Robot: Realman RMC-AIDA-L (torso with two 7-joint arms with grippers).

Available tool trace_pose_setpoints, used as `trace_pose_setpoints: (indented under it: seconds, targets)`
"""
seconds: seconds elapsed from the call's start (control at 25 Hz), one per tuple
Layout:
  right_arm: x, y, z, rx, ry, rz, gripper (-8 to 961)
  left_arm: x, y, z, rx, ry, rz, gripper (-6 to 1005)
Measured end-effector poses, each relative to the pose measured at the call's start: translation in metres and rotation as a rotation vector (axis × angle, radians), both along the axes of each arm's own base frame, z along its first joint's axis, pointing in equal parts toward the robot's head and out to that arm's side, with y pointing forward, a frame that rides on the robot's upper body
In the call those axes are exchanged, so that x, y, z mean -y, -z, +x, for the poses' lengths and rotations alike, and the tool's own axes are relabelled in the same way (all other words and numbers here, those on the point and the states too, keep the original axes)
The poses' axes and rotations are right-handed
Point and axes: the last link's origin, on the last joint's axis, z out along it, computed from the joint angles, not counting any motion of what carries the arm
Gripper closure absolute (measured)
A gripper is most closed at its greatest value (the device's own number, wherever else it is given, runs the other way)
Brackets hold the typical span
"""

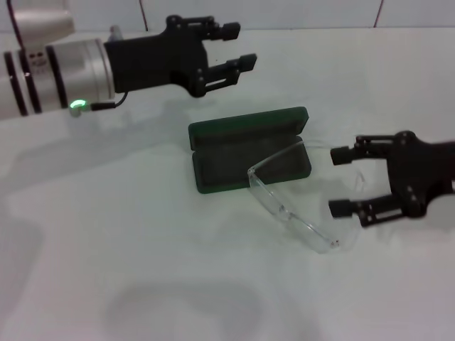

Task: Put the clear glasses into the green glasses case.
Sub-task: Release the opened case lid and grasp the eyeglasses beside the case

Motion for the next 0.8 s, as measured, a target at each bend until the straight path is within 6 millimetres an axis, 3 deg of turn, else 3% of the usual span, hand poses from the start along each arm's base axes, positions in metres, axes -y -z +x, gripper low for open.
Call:
trace_pose_setpoints:
  seconds: [0.2,0.4,0.56,0.8]
  targets:
    - [-0.022,0.005,-0.029,0.193,0.142,-0.047,86,0.005,-0.001,-0.008,0.004,-0.018,0.0,467]
    - [-0.04,0.042,-0.052,0.404,0.182,-0.053,90,0.005,-0.001,-0.011,-0.005,-0.015,0.002,467]
    - [-0.041,0.069,-0.067,0.539,0.155,-0.052,93,0.006,-0.001,-0.012,-0.01,-0.02,0.003,467]
    - [-0.039,0.088,-0.073,0.628,0.139,-0.051,98,0.006,-0.002,-0.014,-0.017,-0.026,0.006,467]
